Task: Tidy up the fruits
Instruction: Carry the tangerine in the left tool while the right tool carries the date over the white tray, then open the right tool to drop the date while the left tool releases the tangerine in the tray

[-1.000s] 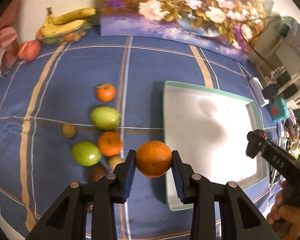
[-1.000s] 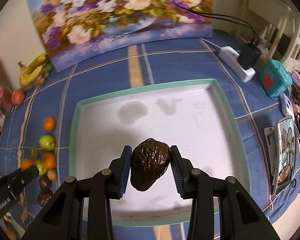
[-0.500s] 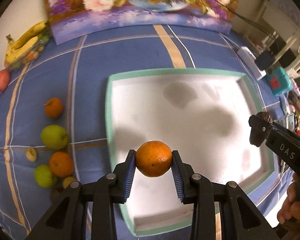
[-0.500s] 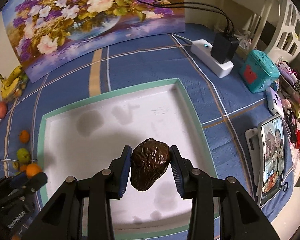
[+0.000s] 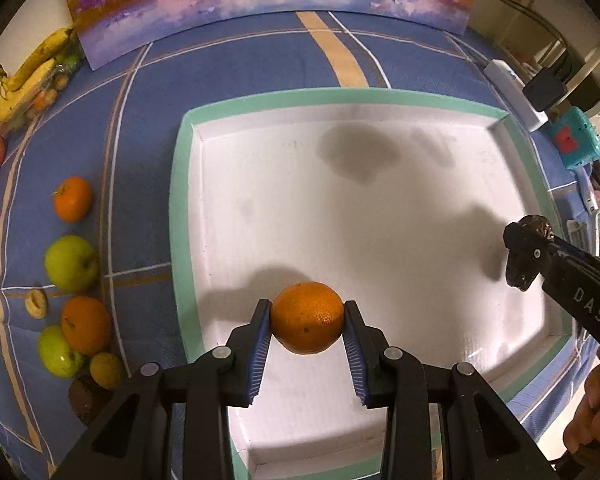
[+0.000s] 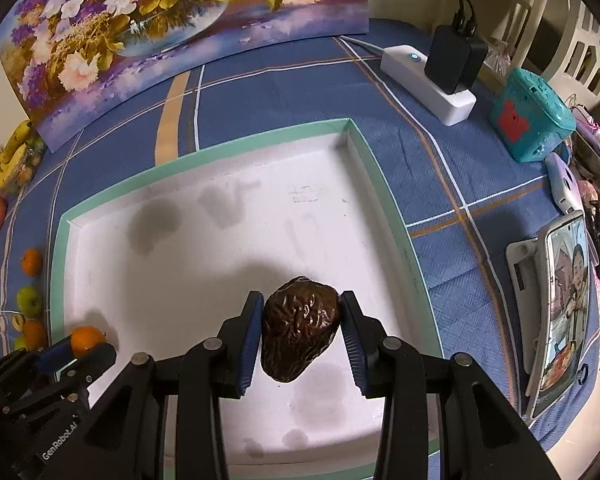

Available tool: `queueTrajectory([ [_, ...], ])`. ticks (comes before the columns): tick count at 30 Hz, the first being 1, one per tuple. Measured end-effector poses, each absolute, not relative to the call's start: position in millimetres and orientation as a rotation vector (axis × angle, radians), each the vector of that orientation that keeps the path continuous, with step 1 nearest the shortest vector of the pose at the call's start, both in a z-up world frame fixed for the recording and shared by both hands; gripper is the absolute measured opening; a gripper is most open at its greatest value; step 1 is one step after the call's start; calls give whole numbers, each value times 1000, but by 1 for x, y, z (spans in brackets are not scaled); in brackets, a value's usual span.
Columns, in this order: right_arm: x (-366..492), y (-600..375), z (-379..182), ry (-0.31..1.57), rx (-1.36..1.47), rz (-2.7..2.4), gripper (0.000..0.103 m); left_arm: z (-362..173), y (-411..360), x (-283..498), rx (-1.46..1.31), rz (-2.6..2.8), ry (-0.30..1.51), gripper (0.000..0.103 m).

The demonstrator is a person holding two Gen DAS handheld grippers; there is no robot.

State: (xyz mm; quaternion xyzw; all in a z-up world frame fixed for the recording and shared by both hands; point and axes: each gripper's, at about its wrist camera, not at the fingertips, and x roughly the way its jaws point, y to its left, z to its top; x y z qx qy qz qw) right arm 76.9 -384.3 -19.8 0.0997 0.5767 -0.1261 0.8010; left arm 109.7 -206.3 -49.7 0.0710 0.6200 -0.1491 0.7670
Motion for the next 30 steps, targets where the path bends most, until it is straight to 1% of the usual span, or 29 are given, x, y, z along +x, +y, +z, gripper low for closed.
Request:
queueTrajectory([
  [13,78,-381,-36,1287,189,-264,40,-51,-213,106,168,-303,1335,38],
  [25,80,-379,-35,1284,185,-265,40,-52,-208,105,165,-300,1339,38],
  [28,79,-378,-33,1281,184,-263,40,-50,-208,106,164,-296,1335,40],
  [30,79,-378,-32,1278,182,-263,40,-49,-207,106,160,-296,1333,46],
])
